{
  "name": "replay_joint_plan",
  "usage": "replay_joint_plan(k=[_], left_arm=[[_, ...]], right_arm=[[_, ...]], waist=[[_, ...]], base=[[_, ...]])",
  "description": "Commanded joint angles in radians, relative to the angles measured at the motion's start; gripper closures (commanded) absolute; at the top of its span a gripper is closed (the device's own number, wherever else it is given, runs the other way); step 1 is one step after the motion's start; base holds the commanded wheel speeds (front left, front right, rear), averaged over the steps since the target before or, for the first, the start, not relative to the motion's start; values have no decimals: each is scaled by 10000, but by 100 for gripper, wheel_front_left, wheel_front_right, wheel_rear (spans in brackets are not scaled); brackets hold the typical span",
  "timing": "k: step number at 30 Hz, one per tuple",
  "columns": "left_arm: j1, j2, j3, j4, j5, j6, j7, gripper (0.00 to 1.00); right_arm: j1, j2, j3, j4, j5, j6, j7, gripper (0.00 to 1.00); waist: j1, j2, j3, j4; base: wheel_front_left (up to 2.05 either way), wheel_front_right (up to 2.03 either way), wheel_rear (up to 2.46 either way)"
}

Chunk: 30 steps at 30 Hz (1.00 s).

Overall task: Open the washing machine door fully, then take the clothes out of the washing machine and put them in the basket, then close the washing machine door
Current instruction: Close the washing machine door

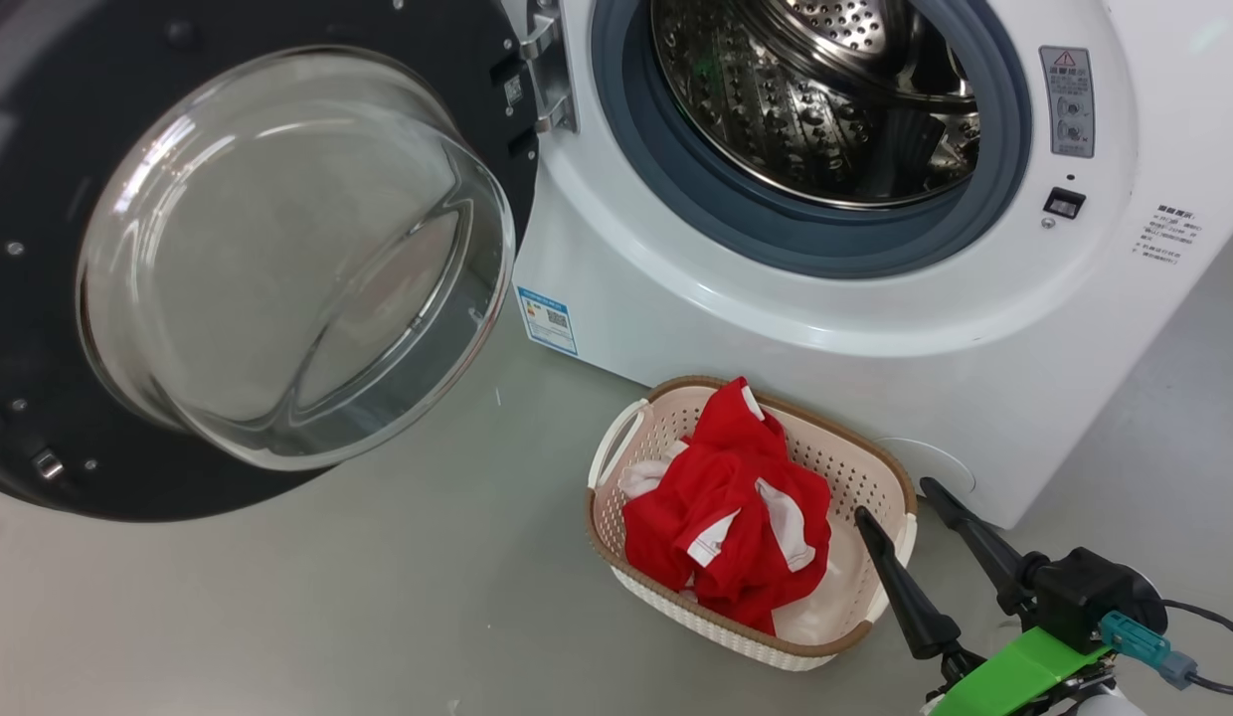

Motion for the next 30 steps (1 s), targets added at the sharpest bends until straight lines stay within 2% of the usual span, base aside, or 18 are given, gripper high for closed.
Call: replay_joint_plan(k=[1,6,11,15,23,30], left_arm=[[-327,732,173,-72,-106,-56,62,100],[-1395,1735,-615,2304,-1331,-56,1148,100],[-2261,2310,-1217,4030,-2512,-57,2906,100],[-2749,2706,-1560,5041,-3019,-57,4195,100],[-3352,2809,-2050,6203,-3638,-57,6286,100],[-3369,2678,-2337,6566,-3886,-57,7448,100]], right_arm=[[-256,-146,160,-248,-122,62,-65,0],[-366,-213,241,-222,-132,62,-65,0],[-522,-331,362,-211,-142,62,-65,0],[-673,-453,432,-220,-154,62,-65,0],[-981,-625,471,-241,-221,62,-65,0],[-1153,-642,491,-203,-252,62,-65,0]], waist=[[-1,-1,56,-16],[-1,-1,262,-67],[-1,-1,516,-189],[-1,-1,791,-292],[-1,-1,1321,-416],[-1,-1,1541,-465]], base=[[0,0,0],[0,0,0],[0,0,0],[0,0,0],[0,0,0],[0,0,0]])
